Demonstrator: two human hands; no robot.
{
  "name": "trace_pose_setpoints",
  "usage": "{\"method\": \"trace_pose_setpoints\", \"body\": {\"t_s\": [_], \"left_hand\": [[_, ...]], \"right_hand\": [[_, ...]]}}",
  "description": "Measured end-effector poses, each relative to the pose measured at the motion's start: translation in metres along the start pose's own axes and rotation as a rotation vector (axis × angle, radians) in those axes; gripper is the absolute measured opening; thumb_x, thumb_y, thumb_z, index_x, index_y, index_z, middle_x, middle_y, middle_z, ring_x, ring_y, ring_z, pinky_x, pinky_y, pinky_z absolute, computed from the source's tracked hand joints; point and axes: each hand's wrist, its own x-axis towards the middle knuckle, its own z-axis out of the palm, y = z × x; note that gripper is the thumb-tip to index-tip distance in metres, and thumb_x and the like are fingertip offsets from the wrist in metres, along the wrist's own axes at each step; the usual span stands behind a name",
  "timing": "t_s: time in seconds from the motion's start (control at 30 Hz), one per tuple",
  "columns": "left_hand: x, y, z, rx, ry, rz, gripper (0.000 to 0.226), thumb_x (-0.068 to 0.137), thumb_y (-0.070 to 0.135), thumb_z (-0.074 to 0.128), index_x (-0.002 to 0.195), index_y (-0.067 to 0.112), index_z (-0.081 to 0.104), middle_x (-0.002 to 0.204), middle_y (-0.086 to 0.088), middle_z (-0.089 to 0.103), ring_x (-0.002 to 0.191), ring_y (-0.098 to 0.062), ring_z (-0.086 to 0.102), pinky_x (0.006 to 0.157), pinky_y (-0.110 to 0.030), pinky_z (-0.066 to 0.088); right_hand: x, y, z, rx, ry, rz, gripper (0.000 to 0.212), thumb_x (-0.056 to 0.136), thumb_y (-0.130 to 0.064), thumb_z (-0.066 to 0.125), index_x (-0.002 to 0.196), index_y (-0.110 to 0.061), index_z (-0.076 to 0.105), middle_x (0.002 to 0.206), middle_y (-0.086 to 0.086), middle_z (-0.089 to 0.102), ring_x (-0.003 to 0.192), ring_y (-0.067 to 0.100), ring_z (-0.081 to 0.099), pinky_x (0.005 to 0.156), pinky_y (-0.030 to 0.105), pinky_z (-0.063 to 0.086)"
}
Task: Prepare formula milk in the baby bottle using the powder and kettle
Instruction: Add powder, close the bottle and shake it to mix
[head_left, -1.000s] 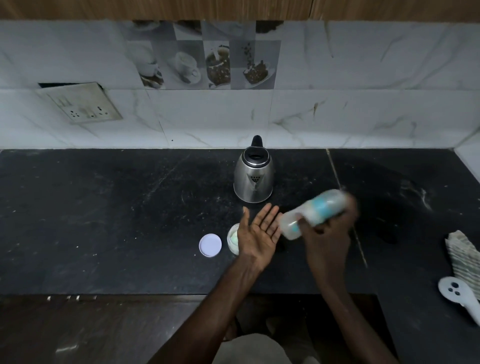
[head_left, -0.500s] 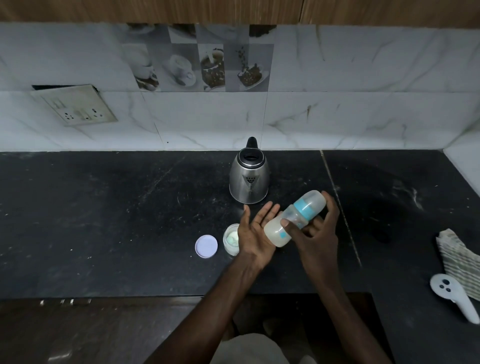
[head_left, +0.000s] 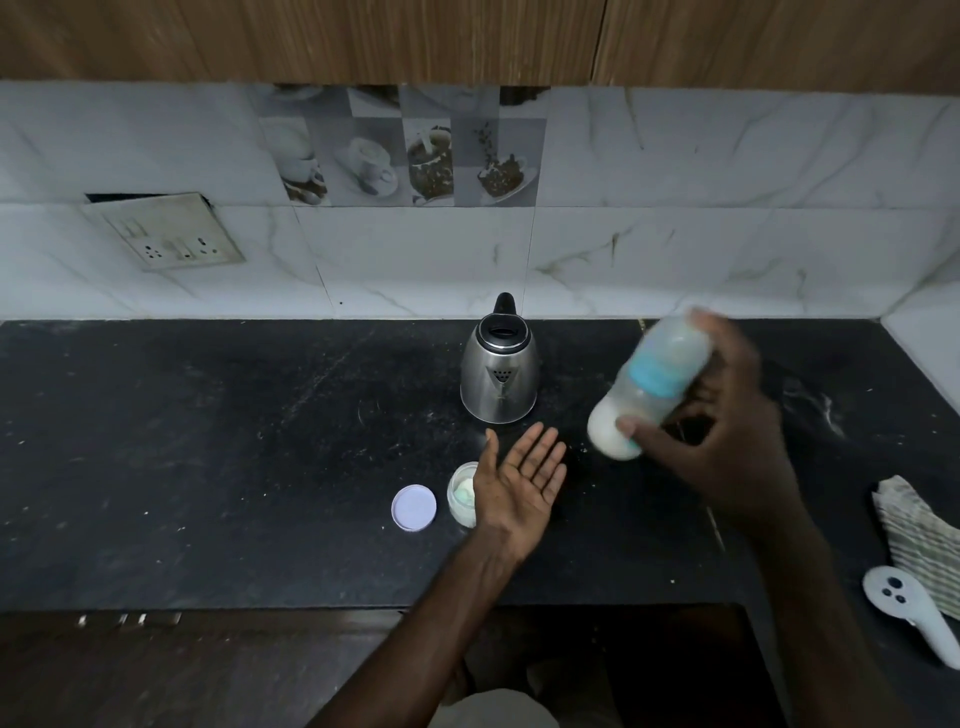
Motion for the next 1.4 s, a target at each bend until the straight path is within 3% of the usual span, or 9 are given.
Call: {"method": "trace_pose_setpoints", "body": {"t_s": [0.1, 0.27, 0.4, 0.53, 0.67, 0.8, 1.03, 1.27, 1.4], "left_hand": [[-0.001, 0.001, -0.001, -0.015, -0.003, 0.002, 0.072, 0.097, 0.065, 0.049, 0.142, 0.010, 0.062, 0.138, -0.010, 0.069, 0.134, -0.027, 0.062, 0.121, -0.041, 0.039], [-0.001, -0.001, 0.006, -0.046, -0.001, -0.012, 0.077, 0.095, 0.063, 0.056, 0.143, 0.004, 0.059, 0.144, -0.021, 0.063, 0.140, -0.039, 0.053, 0.121, -0.056, 0.037], [0.001, -0.001, 0.004, 0.012, 0.014, 0.017, 0.071, 0.097, 0.065, 0.049, 0.139, 0.010, 0.065, 0.138, -0.011, 0.069, 0.133, -0.026, 0.061, 0.124, -0.044, 0.035], [0.002, -0.009, 0.007, -0.036, 0.023, -0.007, 0.073, 0.097, 0.063, 0.052, 0.138, 0.004, 0.063, 0.140, -0.018, 0.066, 0.136, -0.034, 0.058, 0.121, -0.050, 0.039], [0.004, -0.006, 0.019, 0.013, 0.007, 0.001, 0.071, 0.099, 0.064, 0.047, 0.140, 0.009, 0.063, 0.139, -0.012, 0.068, 0.133, -0.026, 0.061, 0.116, -0.040, 0.043], [-0.001, -0.014, 0.021, -0.067, -0.024, -0.045, 0.072, 0.099, 0.063, 0.050, 0.140, 0.005, 0.061, 0.142, -0.018, 0.065, 0.132, -0.037, 0.061, 0.102, -0.051, 0.055], [0.003, -0.015, 0.016, -0.067, -0.027, -0.022, 0.077, 0.096, 0.064, 0.054, 0.143, 0.003, 0.058, 0.143, -0.020, 0.063, 0.138, -0.037, 0.056, 0.117, -0.051, 0.043], [-0.003, -0.006, 0.019, -0.081, -0.057, -0.017, 0.075, 0.095, 0.064, 0.054, 0.142, 0.005, 0.059, 0.143, -0.017, 0.064, 0.137, -0.035, 0.058, 0.097, -0.050, 0.057], [-0.002, -0.006, 0.013, -0.030, -0.030, -0.015, 0.075, 0.094, 0.064, 0.054, 0.141, 0.006, 0.061, 0.140, -0.016, 0.067, 0.136, -0.034, 0.059, 0.117, -0.052, 0.043]], "right_hand": [[-0.011, 0.002, 0.037, 0.270, 0.465, 0.114, 0.108, 0.079, -0.002, 0.085, 0.160, -0.014, 0.014, 0.141, -0.029, 0.049, 0.125, 0.004, 0.060, 0.094, 0.025, 0.057], [-0.046, 0.021, 0.085, 0.051, -0.034, 0.252, 0.112, 0.071, -0.025, 0.094, 0.157, -0.043, 0.024, 0.137, -0.015, 0.061, 0.103, 0.008, 0.071, 0.081, 0.032, 0.062], [-0.036, 0.020, 0.077, 0.358, 0.573, 0.395, 0.106, 0.078, -0.009, 0.088, 0.158, -0.028, 0.022, 0.139, -0.009, 0.055, 0.122, 0.007, 0.064, 0.094, 0.037, 0.061], [-0.043, 0.025, 0.084, 0.191, 0.167, 0.407, 0.106, 0.071, -0.013, 0.093, 0.152, -0.037, 0.028, 0.139, -0.008, 0.058, 0.116, 0.011, 0.067, 0.094, 0.040, 0.061], [-0.034, 0.035, 0.068, 0.416, 0.644, 0.469, 0.100, 0.077, -0.020, 0.089, 0.153, -0.038, 0.026, 0.144, 0.004, 0.057, 0.120, 0.017, 0.068, 0.090, 0.052, 0.062], [-0.048, 0.032, 0.086, 0.252, 0.167, 0.528, 0.102, 0.071, -0.025, 0.092, 0.148, -0.046, 0.029, 0.137, -0.004, 0.063, 0.109, 0.014, 0.072, 0.084, 0.049, 0.063], [-0.047, 0.035, 0.082, 0.361, 0.240, 0.481, 0.100, 0.075, -0.014, 0.090, 0.148, -0.043, 0.028, 0.137, -0.002, 0.061, 0.110, 0.014, 0.072, 0.085, 0.047, 0.064], [-0.046, 0.034, 0.079, 0.386, 0.197, 0.458, 0.100, 0.077, -0.009, 0.090, 0.151, -0.036, 0.028, 0.135, -0.003, 0.060, 0.111, 0.012, 0.072, 0.092, 0.043, 0.062], [-0.046, 0.039, 0.080, 0.387, 0.169, 0.442, 0.100, 0.077, -0.011, 0.091, 0.151, -0.036, 0.028, 0.140, -0.002, 0.058, 0.114, 0.014, 0.071, 0.091, 0.044, 0.063]]}}
